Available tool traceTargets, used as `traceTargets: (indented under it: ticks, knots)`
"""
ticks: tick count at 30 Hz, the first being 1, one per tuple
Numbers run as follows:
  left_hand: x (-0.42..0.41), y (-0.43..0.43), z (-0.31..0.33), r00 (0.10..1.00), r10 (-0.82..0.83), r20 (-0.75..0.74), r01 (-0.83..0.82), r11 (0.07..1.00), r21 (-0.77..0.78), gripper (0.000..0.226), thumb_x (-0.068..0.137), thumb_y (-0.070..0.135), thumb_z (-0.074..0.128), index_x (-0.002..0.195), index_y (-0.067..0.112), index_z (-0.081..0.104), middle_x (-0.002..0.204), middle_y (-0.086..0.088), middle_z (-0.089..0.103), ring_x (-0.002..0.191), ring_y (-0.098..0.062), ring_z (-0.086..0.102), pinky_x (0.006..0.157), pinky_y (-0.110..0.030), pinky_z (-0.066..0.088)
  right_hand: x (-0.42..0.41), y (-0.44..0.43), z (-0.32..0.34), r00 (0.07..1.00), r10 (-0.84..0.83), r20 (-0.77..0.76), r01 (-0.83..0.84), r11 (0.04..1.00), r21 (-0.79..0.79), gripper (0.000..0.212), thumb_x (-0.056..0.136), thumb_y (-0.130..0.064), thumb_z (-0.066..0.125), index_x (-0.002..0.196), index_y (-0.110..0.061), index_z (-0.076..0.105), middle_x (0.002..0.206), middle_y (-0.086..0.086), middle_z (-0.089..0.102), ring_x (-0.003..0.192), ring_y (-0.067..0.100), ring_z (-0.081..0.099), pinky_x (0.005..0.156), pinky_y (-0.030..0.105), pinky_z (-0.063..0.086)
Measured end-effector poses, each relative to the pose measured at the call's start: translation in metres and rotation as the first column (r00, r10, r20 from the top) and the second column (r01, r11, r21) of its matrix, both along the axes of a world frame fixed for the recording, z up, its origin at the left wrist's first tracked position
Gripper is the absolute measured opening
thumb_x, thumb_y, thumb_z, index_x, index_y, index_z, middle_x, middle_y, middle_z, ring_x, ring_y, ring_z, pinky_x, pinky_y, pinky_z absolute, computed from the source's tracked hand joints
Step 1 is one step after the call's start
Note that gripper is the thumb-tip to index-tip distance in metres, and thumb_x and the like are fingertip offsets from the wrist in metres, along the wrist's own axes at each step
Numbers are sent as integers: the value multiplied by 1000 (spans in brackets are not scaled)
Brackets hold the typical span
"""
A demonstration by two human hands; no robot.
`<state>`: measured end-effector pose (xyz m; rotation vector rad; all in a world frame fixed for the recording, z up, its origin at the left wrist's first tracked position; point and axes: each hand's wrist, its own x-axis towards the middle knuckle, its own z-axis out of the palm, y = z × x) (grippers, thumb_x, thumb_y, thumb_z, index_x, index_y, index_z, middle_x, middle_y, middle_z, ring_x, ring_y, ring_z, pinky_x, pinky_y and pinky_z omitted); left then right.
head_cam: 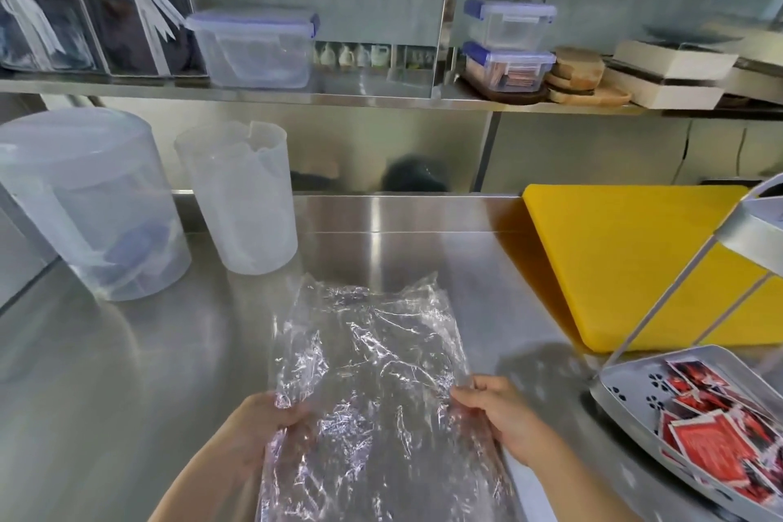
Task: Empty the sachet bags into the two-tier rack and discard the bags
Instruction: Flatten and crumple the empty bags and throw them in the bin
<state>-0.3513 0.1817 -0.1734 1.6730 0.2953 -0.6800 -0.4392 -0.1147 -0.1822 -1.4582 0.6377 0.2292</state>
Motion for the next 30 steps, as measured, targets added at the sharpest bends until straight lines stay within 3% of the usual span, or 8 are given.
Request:
traceTargets:
  ticks: [4, 7, 10, 13, 18, 22, 25, 30]
  knots:
    - [1, 1, -1, 999, 26, 26, -24, 995, -96, 43, 80, 0, 67, 109, -26, 49, 103, -37, 61, 90, -36, 58, 94, -49, 44, 0, -1, 4, 997, -40, 64, 41, 999, -25, 24, 63, -31, 77, 56, -11, 65, 47, 6, 64, 41, 19, 61, 41, 23, 47]
    - [4, 4, 2, 999, -5, 40, 12, 985, -174, 25, 82, 3, 64, 96, -17, 61, 75, -21, 67, 61, -24, 64, 65, -36, 51, 3, -6, 7, 995, -27, 94, 31, 999, -43, 40, 66, -48, 70, 52, -11, 63, 45, 9, 62, 39, 20, 58, 54, 28, 49]
    - [7, 3, 8, 999, -27, 45, 35, 979, -202, 22, 84, 10, 63, 74, -10, 68, 53, -16, 64, 44, -21, 59, 44, -25, 47, 8, -10, 12, 993, 56, 100, -54, 998, -19, 37, 66, -44, 73, 65, -7, 67, 56, 14, 68, 41, 18, 59, 44, 19, 47]
    - [13, 0, 11, 997, 34, 74, -18, 978, -208, 28, 81, 13, 66, 64, -8, 67, 54, -18, 64, 39, -22, 57, 49, -32, 47, 13, -15, 16, 992, 105, 77, -107, 994, 29, 51, 55, -18, 82, 97, 0, 59, 77, 20, 73, 56, 21, 66, 43, 23, 50]
    - [17, 4, 25, 986, -162, 46, 169, 943, -288, 31, 66, -1, 71, 94, -14, 66, 92, -32, 66, 72, -32, 65, 62, -38, 54, 19, -25, 24, 992, 93, 87, -91, 996, -20, 47, 52, -20, 85, 87, 1, 63, 76, 17, 72, 59, 23, 67, 44, 26, 52]
    - [13, 6, 24, 983, -172, 71, 184, 949, -257, 41, 76, -9, 63, 113, -19, 49, 71, -26, 67, 51, -26, 65, 43, -28, 53, 11, -31, 25, 986, 151, 76, -153, 988, 11, 51, 56, -21, 86, 97, 1, 65, 90, 23, 72, 73, 29, 69, 57, 31, 56]
    - [10, 7, 21, 986, -137, 95, 155, 961, -228, 54, 79, -6, 63, 125, -18, 37, 68, -25, 65, 46, -23, 61, 35, -22, 44, 4, -36, 20, 990, 132, 50, -138, 979, 147, 53, 55, -4, 85, 102, 1, 62, 95, 29, 69, 79, 31, 70, 61, 32, 60]
    - [11, 9, 27, 957, -269, 105, 289, 905, -311, 29, 85, -7, 54, 113, -2, 56, 59, -12, 67, 46, -17, 59, 37, -23, 46, -4, -41, 28, 987, 138, 80, -150, 973, 177, 35, 66, 3, 73, 99, -9, 72, 85, 20, 73, 73, 24, 70, 63, 29, 60]
